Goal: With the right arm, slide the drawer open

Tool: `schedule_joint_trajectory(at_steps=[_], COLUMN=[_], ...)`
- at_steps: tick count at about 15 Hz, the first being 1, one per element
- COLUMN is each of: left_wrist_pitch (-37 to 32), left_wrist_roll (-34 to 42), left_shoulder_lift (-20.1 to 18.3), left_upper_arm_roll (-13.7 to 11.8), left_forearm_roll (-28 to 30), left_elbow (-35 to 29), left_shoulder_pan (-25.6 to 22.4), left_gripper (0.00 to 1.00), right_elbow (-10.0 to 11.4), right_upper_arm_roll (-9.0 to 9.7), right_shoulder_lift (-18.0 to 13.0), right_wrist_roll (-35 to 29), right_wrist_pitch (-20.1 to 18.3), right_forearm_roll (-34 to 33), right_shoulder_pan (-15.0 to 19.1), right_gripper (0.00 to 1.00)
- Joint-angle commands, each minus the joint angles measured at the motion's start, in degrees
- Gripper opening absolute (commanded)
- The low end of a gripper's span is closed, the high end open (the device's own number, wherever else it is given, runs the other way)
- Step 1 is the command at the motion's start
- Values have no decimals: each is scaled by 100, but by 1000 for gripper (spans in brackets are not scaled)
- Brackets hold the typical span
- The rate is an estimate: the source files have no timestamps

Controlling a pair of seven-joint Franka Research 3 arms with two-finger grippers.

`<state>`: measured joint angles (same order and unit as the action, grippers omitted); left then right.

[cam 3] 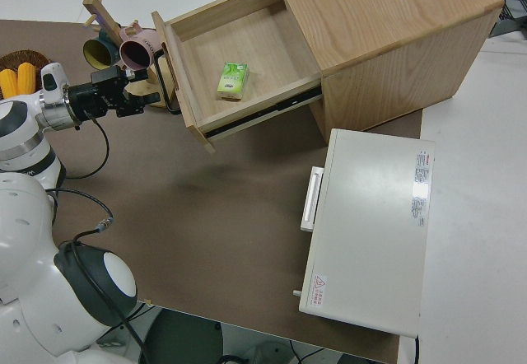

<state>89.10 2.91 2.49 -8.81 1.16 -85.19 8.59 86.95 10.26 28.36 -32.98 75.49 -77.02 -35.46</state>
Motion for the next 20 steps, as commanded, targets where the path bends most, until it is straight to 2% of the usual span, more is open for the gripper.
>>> schedule_joint_trajectory(at_steps=[1,3,7,9,13,20], left_wrist_pitch=[2,2,2,2,2,2], left_wrist_roll=[43,43,43,43,43,43], left_shoulder_lift=[76,76,76,76,76,76], left_upper_arm_roll=[-95,-95,-95,-95,-95,-95], left_forearm_roll=[-72,-72,-63,-72,-72,-72], left_elbow=[117,117,117,117,117,117], left_shoulder_pan=[99,99,99,99,99,99], left_gripper=[995,998,998,995,998,995], right_elbow=[-678,-942,-1189,-1198,-1198,-1198], right_upper_arm_roll=[-7,2,238,388,459,459], right_shoulder_lift=[-33,-59,-243,-401,-796,-1535], right_wrist_roll=[54,125,327,388,537,1153], right_wrist_pitch=[36,97,150,246,396,686], right_forearm_roll=[748,986,1434,1698,2453,4113], right_shoulder_pan=[-13,4,232,390,750,1638], right_gripper=[985,985,985,985,985,985])
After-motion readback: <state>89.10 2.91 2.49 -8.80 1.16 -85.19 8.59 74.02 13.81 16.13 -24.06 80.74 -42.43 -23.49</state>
